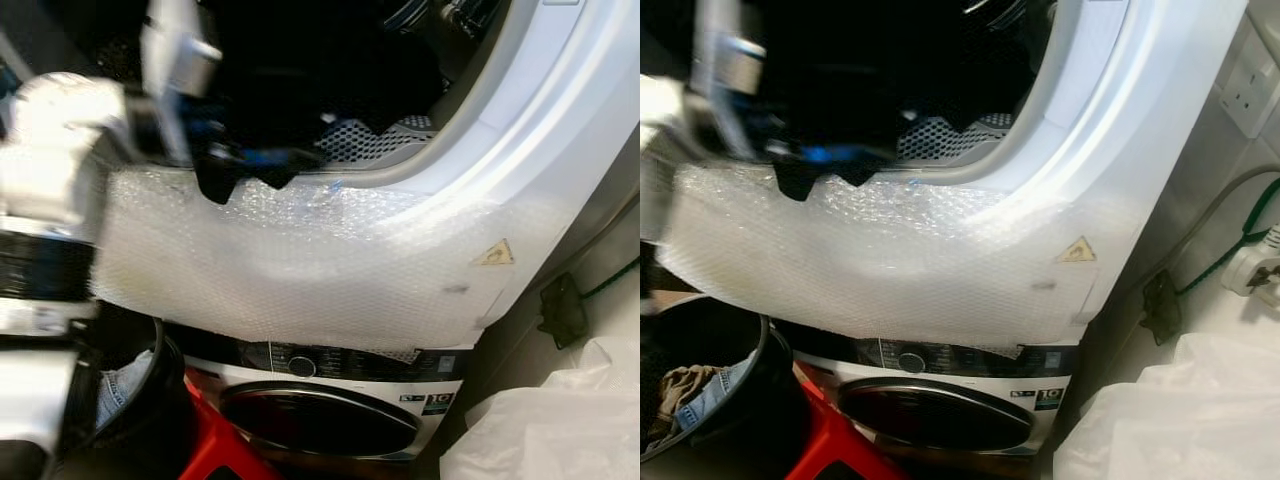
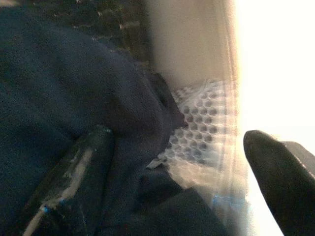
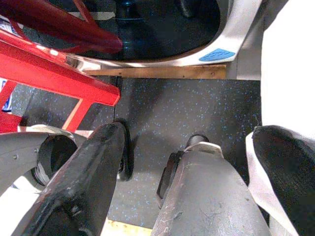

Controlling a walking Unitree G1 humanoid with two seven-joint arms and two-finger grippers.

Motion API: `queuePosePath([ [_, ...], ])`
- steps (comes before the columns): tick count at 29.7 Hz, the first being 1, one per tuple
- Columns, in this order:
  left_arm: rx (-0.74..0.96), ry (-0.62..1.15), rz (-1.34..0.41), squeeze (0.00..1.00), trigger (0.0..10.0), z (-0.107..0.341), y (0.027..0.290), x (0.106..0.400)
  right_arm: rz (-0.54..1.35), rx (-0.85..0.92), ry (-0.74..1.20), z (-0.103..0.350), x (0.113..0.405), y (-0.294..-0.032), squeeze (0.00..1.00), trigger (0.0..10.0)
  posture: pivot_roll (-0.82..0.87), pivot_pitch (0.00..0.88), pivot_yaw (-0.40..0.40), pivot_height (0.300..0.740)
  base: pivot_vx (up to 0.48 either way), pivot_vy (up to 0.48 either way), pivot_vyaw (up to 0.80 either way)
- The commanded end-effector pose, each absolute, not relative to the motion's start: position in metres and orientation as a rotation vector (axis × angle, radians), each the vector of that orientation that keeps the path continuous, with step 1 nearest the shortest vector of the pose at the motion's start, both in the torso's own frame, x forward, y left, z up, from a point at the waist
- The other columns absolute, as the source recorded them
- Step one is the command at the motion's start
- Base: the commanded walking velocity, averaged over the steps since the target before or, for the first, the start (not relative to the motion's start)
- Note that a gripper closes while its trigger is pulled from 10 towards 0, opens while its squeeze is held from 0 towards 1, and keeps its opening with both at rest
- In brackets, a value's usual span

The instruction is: Clothes washing

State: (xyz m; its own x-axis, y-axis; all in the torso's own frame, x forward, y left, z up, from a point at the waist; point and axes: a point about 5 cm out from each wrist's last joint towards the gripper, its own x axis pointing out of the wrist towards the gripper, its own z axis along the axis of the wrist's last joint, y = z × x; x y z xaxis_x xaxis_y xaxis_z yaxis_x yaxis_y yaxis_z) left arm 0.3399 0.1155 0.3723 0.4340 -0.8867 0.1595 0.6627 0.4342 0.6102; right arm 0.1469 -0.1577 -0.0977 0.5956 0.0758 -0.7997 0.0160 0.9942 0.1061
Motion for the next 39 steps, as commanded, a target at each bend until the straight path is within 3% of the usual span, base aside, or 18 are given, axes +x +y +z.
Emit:
queuePosePath([
  [1, 0.538, -0.53, -0.868, 0.76, 10.0, 0.379, 0.109, 0.346, 0.033, 0.122, 0.98, -0.103, 0.135, -0.154, 0.0, 10.0, 0.08, 0.101, 0.078, 0.74, 0.0, 0.0, 0.0],
  [2, 0.538, -0.53, -0.868, 0.76, 10.0, 0.379, 0.109, 0.346, 0.033, 0.122, 0.98, -0.103, 0.135, -0.154, 0.0, 10.0, 0.08, 0.101, 0.078, 0.74, 0.0, 0.0, 0.0],
  [3, 0.461, -0.575, -0.757, 0.22, 10.0, 0.381, 0.097, 0.346, 0.036, 0.122, 0.98, -0.103, 0.135, -0.154, 0.0, 10.0, 0.09, 0.1, 0.078, 0.74, 0.0, 0.0, 0.0],
  [4, 0.483, -0.62, -0.709, 0.0, 10.0, 0.379, 0.092, 0.342, 0.036, 0.123, 0.98, -0.103, 0.135, -0.154, 0.0, 10.0, 0.09, 0.099, 0.079, 0.74, 0.0, 0.0, 0.0],
  [10, 0.483, -0.769, -0.538, 0.0, 10.0, 0.37, 0.085, 0.319, 0.037, 0.127, 0.98, -0.103, 0.135, -0.152, 0.0, 10.0, 0.09, 0.099, 0.082, 0.74, 0.0, 0.0, 0.0],
  [12, 0.409, -0.848, -0.47, 0.0, 10.0, 0.371, 0.082, 0.308, 0.042, 0.125, 0.985, -0.103, 0.134, -0.151, 0.0, 10.0, 0.1, 0.1, 0.079, 0.74, 0.0, 0.0, 0.0],
  [21, 0.128, -0.825, -0.58, 0.0, 10.0, 0.376, 0.077, 0.305, 0.049, 0.121, 0.981, -0.102, 0.138, -0.15, 0.0, 10.0, 0.1, 0.092, 0.08, 0.74, 0.0, 0.0, 0.0],
  [25, -0.01, -0.89, -0.487, 0.0, 10.0, 0.375, 0.093, 0.287, 0.039, 0.125, 0.969, -0.101, 0.141, -0.153, 0.0, 10.0, 0.1, 0.094, 0.082, 0.74, 0.0, 0.0, 0.0],
  [31, 0.343, -0.931, -0.445, 0.0, 10.0, 0.37, 0.094, 0.261, 0.038, 0.115, 0.983, -0.102, 0.137, -0.155, 0.0, 10.0, 0.14, 0.091, 0.082, 0.74, 0.0, 0.0, 0.0],
  [36, 0.388, -0.903, -0.285, 0.0, 10.0, 0.376, 0.107, 0.257, 0.052, 0.102, 0.989, -0.102, 0.139, -0.154, 0.0, 10.0, 0.16, 0.088, 0.081, 0.74, 0.0, 0.0, 0.0],
  [39, 0.269, -0.801, -0.198, 0.0, 10.0, 0.357, 0.115, 0.259, 0.064, 0.103, 0.982, -0.101, 0.143, -0.15, 0.0, 10.0, 0.16, 0.084, 0.076, 0.74, 0.0, 0.0, 0.0],
])
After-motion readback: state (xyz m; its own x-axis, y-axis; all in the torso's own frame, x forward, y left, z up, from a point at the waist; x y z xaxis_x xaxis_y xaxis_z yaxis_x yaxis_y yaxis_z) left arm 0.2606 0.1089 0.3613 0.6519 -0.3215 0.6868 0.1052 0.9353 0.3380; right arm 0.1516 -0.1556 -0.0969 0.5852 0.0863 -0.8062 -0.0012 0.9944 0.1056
